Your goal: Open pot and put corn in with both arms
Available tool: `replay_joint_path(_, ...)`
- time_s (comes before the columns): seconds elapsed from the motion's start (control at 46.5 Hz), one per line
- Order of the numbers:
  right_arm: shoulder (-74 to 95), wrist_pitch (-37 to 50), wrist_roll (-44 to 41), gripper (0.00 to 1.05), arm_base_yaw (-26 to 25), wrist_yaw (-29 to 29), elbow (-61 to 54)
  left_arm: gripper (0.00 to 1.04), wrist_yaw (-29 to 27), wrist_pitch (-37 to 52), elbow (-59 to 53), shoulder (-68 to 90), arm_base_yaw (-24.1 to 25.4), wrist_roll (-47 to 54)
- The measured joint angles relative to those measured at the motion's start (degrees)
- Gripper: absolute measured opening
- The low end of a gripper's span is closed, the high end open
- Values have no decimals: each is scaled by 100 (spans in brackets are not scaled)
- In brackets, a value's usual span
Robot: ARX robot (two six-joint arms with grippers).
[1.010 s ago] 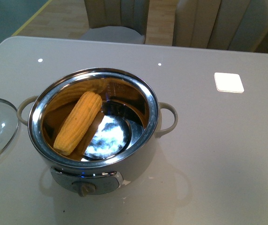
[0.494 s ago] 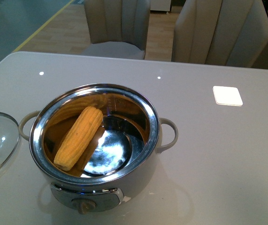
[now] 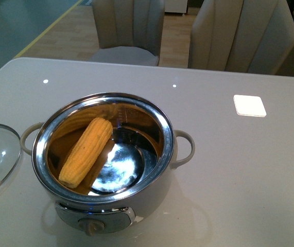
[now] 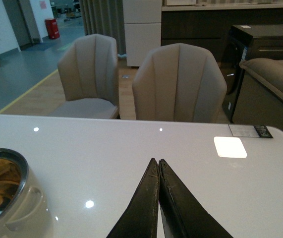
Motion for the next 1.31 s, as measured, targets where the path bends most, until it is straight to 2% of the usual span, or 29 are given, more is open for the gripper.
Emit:
replay_joint_path(0.279, -9, 0, -2, 2, 0, -4, 0, 98, 0, 0, 0, 0, 0, 0)
replay_joint_path(0.644, -9, 0, -4, 66, 0, -4, 0, 98, 0, 0, 0, 0, 0, 0)
replay_joint_path(0.752, -9, 0, -4, 94, 0, -4, 0, 98, 0, 0, 0, 0, 0, 0)
replay_joint_path(0.773, -9, 0, -4, 96, 0, -4, 0, 98, 0, 0, 0, 0, 0, 0)
replay_joint_path(1.31, -9, 0, -4, 96, 0, -4, 0, 98, 0, 0, 0, 0, 0, 0)
